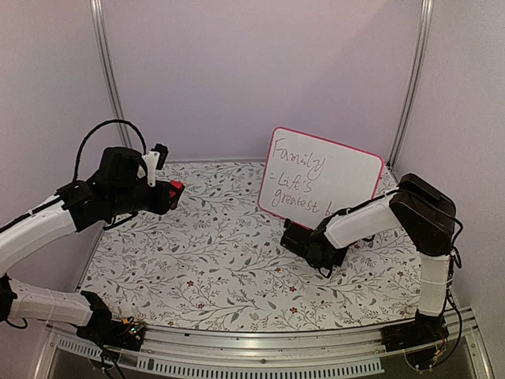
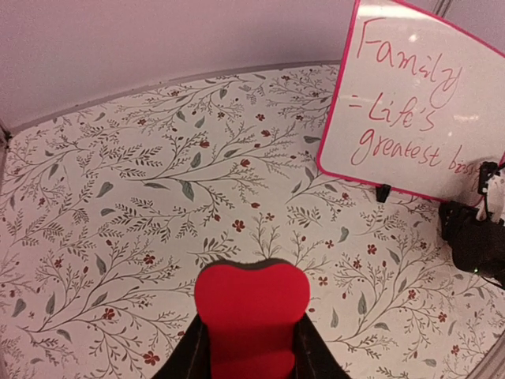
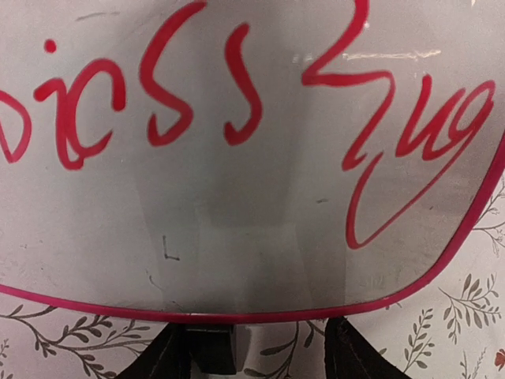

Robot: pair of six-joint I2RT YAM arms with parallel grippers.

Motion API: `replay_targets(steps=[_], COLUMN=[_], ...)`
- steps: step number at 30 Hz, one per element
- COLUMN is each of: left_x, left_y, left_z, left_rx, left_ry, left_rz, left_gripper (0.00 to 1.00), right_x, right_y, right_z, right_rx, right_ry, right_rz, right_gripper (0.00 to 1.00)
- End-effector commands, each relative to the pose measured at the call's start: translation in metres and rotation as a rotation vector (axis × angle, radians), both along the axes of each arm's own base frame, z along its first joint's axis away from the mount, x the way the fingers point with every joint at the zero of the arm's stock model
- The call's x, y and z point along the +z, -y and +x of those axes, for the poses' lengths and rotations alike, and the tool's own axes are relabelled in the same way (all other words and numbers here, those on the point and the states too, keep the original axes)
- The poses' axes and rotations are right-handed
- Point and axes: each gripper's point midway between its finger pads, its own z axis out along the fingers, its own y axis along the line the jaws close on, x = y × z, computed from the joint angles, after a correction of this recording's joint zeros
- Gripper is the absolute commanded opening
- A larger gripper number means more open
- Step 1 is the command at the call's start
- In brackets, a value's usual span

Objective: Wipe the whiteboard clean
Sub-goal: Pick up the whiteboard from the Whiteboard stand, then move the whiteboard to the center of the board.

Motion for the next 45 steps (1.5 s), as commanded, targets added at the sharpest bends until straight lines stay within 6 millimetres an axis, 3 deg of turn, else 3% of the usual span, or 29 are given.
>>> replay_targets(steps=[1, 8, 15, 27, 33, 38, 42, 45], left_x=[-0.002, -0.004, -0.002, 0.001, 0.002, 0.004, 0.004, 0.007], left_y=[-0.007, -0.01, -0.01, -0.008, -0.009, -0.01, -0.009, -0.009], left_z=[0.004, 0.006, 0.007, 0.007, 0.007, 0.009, 0.009, 0.01], left_rx=[0.021, 0.036, 0.036, 0.027, 0.033, 0.037, 0.037, 0.039], left_ry=[0.013, 0.01, 0.011, 0.015, 0.02, 0.023, 0.022, 0.026], left_rz=[0.018, 0.024, 0.019, 0.008, 0.01, 0.012, 0.012, 0.008], left_gripper=[0.2, 0.2, 0.2, 0.2, 0.2, 0.2, 0.2, 0.2], right_x=[-0.011, -0.015, -0.012, 0.0, -0.002, 0.001, 0.008, 0.029], right_y=[0.011, 0.01, 0.009, -0.032, -0.044, -0.051, -0.075, -0.101], right_z=[0.004, 0.006, -0.005, -0.052, -0.065, -0.068, -0.068, -0.068], right_rx=[-0.007, 0.006, 0.007, 0.004, 0.023, 0.04, 0.107, 0.189], right_ry=[-0.001, -0.013, -0.018, -0.074, -0.09, -0.099, -0.111, -0.107], right_rz=[-0.044, -0.045, -0.011, -0.001, 0.026, 0.034, 0.097, 0.139], right_gripper=[0.54, 0.33, 0.0, 0.0, 0.09, 0.36, 0.52, 0.62])
